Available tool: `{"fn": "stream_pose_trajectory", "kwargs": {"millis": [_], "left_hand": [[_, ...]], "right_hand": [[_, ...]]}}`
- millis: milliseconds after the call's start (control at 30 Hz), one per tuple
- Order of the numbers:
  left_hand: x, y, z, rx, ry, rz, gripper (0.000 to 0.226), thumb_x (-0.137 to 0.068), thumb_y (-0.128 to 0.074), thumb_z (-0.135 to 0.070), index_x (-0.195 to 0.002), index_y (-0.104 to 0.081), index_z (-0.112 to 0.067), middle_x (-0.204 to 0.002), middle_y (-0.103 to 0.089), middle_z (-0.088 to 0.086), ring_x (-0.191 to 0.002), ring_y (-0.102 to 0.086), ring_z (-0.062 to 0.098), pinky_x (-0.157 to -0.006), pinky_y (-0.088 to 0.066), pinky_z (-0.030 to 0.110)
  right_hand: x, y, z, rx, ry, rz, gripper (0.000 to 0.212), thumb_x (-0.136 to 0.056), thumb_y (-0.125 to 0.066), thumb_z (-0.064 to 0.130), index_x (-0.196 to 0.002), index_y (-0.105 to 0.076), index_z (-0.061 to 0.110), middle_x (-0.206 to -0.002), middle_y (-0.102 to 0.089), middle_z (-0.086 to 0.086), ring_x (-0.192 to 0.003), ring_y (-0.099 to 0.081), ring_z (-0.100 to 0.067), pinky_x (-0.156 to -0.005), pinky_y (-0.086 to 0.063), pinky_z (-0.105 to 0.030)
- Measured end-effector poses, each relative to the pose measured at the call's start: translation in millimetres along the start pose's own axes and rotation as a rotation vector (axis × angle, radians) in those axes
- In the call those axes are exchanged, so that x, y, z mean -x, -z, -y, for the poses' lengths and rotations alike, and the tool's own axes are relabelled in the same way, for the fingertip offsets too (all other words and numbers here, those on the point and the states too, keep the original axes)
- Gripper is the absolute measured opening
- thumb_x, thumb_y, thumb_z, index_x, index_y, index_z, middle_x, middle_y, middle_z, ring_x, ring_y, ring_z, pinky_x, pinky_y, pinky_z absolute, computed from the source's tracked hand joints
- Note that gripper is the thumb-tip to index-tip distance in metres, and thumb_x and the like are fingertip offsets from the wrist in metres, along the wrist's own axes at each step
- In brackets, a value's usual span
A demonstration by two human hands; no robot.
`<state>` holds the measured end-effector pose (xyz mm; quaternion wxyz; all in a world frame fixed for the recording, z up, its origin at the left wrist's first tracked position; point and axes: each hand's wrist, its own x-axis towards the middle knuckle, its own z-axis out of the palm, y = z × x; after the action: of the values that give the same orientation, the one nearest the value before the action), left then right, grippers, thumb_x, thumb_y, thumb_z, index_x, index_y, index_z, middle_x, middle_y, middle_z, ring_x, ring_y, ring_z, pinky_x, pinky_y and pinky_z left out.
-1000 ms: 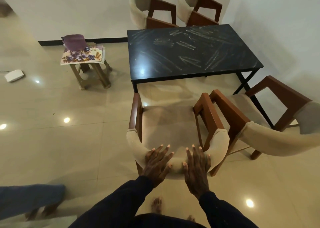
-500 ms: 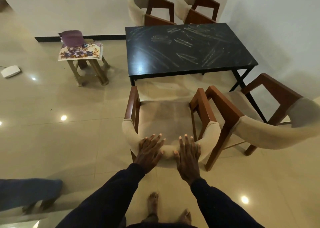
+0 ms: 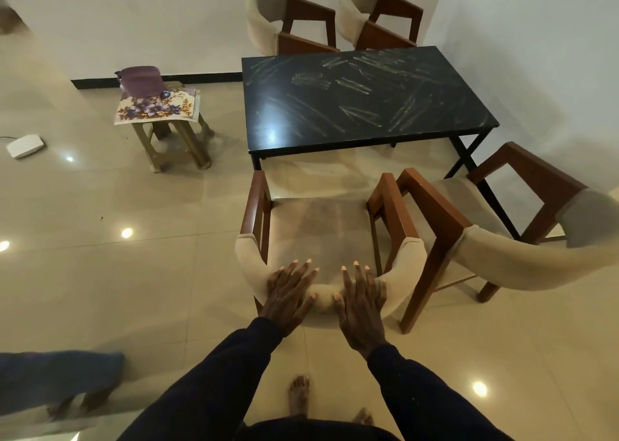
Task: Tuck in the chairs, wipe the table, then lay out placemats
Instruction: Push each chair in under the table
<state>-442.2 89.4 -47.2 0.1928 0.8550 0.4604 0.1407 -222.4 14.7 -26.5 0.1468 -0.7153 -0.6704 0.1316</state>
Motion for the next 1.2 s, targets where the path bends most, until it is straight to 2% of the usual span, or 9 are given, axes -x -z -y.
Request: {"fn": "stream_pose_trajectory", "kwargs": {"millis": [100,200,300,400,600,833,933,1033,1200], "left_hand": [[6.4,0.4,-13.1,-0.102,0.031,-0.057,0.066,-0.109,-0.029,-0.053,-0.17,-0.019,-0.027,-0.179,-0.01,0.001,-0.165,-0.008,0.026,-0.131,-0.008,0.054],[10.1,-0.2,-25.7,-0.154,0.096,-0.082,0.069,-0.11,-0.025,-0.052,-0.17,-0.015,-0.021,-0.179,-0.006,0.005,-0.165,-0.006,0.029,-0.13,-0.005,0.056],[11.4,-0.9,-28.1,-0.172,0.112,-0.083,0.069,-0.111,-0.02,-0.053,-0.17,-0.017,-0.018,-0.179,-0.006,0.007,-0.165,-0.01,0.031,-0.13,-0.008,0.058],[11.5,0.2,-28.5,-0.195,0.116,-0.079,0.069,-0.111,-0.017,-0.053,-0.17,-0.018,-0.017,-0.179,-0.006,0.008,-0.164,-0.01,0.031,-0.131,-0.008,0.059],[8.7,1.2,-34.6,-0.246,0.064,-0.06,0.068,-0.111,-0.025,-0.05,-0.169,-0.018,-0.014,-0.178,-0.01,0.012,-0.164,-0.014,0.034,-0.13,-0.002,0.058],[-5.7,-3.8,-68.3,-0.249,0.042,0.021,0.069,-0.112,-0.018,-0.053,-0.168,-0.023,-0.014,-0.178,-0.011,0.012,-0.164,-0.012,0.033,-0.128,-0.009,0.061],[-15.7,-11.7,-93.4,-0.259,0.025,0.041,0.069,-0.112,-0.014,-0.055,-0.168,-0.021,-0.016,-0.178,-0.011,0.012,-0.164,-0.011,0.033,-0.128,-0.009,0.061],[-28.0,-26.0,-120.1,-0.27,0.032,0.068,0.069,-0.112,-0.014,-0.056,-0.168,-0.021,-0.016,-0.178,-0.01,0.012,-0.164,-0.01,0.033,-0.128,-0.011,0.063],[-52.8,-54.8,-176.0,-0.283,0.097,0.102,0.066,-0.111,-0.022,-0.053,-0.165,-0.027,-0.015,-0.175,-0.022,0.015,-0.161,-0.021,0.037,-0.126,-0.017,0.069]], "right_hand": [[4.1,2.4,-2.6,0.02,0.037,-0.007,0.07,-0.111,-0.023,0.056,-0.172,-0.007,0.026,-0.18,-0.007,-0.009,-0.165,-0.006,-0.035,-0.129,-0.011,-0.068],[5.4,4.3,-3.9,0.04,0.053,0.0,0.071,-0.111,-0.021,0.056,-0.172,-0.002,0.026,-0.18,-0.004,-0.008,-0.166,-0.004,-0.034,-0.129,-0.01,-0.068],[6.0,4.3,-2.2,0.056,0.062,0.015,0.07,-0.112,-0.017,0.057,-0.172,-0.009,0.022,-0.18,-0.006,-0.008,-0.166,-0.005,-0.032,-0.129,-0.012,-0.069],[6.3,4.5,1.0,0.067,0.076,0.018,0.07,-0.112,-0.023,0.055,-0.172,-0.011,0.021,-0.18,-0.008,-0.008,-0.166,-0.007,-0.033,-0.129,-0.012,-0.068],[8.9,6.6,0.7,0.078,0.072,0.022,0.07,-0.112,-0.027,0.053,-0.172,-0.012,0.02,-0.18,-0.004,-0.006,-0.166,-0.001,-0.029,-0.13,-0.006,-0.065],[15.1,26.2,-25.3,0.107,0.04,-0.012,0.071,-0.112,-0.015,0.058,-0.172,-0.014,0.02,-0.18,-0.006,-0.007,-0.166,-0.002,-0.029,-0.131,-0.001,-0.061],[18.2,35.9,-52.0,0.129,0.02,-0.006,0.071,-0.113,-0.018,0.057,-0.172,-0.011,0.02,-0.18,-0.003,-0.006,-0.166,0.001,-0.028,-0.131,-0.002,-0.063],[19.1,50.9,-80.3,0.107,0.008,-0.013,0.069,-0.113,-0.024,0.055,-0.171,-0.017,0.018,-0.179,-0.01,-0.008,-0.166,-0.004,-0.03,-0.13,-0.006,-0.065],[23.0,81.5,-147.5,0.073,0.027,-0.001,0.07,-0.114,-0.015,0.055,-0.168,-0.027,0.012,-0.175,-0.024,-0.015,-0.164,-0.016,-0.034,-0.126,-0.021,-0.071]]}}
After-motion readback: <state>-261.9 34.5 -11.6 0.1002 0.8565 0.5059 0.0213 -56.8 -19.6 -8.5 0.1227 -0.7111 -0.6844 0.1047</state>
